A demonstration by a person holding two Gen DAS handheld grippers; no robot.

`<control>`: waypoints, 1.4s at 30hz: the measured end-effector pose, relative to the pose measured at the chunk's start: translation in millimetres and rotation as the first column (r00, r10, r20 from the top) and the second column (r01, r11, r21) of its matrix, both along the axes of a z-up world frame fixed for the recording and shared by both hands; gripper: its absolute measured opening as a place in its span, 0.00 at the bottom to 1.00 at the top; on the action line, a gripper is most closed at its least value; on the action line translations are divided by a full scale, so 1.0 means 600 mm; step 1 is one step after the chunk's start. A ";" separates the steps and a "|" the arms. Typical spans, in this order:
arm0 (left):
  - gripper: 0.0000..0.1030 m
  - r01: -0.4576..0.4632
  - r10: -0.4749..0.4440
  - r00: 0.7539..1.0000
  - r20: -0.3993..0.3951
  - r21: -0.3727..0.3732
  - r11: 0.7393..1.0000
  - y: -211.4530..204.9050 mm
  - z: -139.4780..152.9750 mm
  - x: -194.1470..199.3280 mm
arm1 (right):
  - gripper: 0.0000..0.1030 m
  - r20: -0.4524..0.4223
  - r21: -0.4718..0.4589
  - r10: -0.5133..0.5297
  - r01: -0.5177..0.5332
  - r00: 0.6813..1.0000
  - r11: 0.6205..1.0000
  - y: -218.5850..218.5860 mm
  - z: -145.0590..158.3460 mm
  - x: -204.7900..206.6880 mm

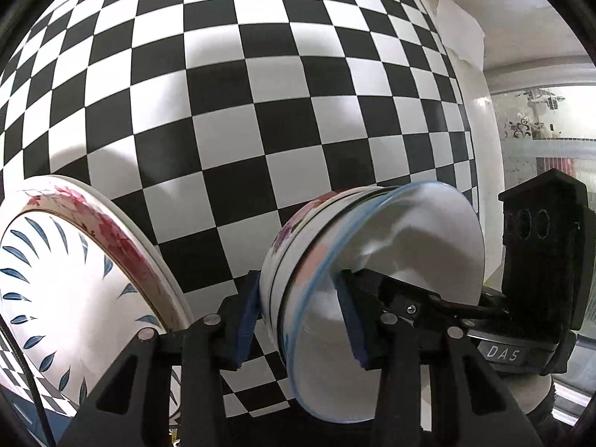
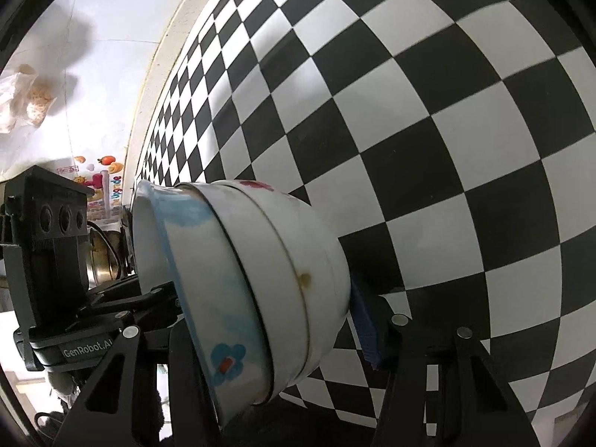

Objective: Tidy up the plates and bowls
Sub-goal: 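Carry the bowl stack with both tools over the plate stack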

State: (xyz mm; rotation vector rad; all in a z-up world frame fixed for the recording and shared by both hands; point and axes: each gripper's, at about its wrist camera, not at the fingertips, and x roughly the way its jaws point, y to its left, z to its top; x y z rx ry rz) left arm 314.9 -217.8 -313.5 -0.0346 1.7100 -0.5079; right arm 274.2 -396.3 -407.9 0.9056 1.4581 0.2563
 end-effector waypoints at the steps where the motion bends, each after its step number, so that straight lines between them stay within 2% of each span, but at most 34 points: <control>1: 0.37 -0.003 0.003 1.000 0.004 -0.002 1.000 0.001 0.005 0.000 | 0.54 0.006 -0.002 0.002 -0.002 1.000 1.000 0.005 0.003 0.003; 13: 0.37 -0.054 0.054 0.997 0.046 -0.012 0.998 0.058 0.082 0.005 | 0.54 0.075 -0.014 0.062 -0.061 0.995 0.998 0.062 0.082 0.035; 23: 0.37 -0.185 0.184 0.979 0.083 0.001 0.983 0.190 0.123 0.002 | 0.54 0.104 -0.006 0.184 -0.184 0.977 0.983 0.160 0.126 0.070; 34: 0.38 -0.348 0.346 0.936 0.068 0.024 0.937 0.337 0.104 -0.003 | 0.54 0.111 0.011 0.347 -0.351 0.931 0.936 0.327 0.115 0.114; 42: 0.38 -0.399 0.398 0.917 0.029 0.024 0.917 0.378 0.067 0.001 | 0.53 0.077 0.005 0.411 -0.412 0.908 0.911 0.387 0.080 0.140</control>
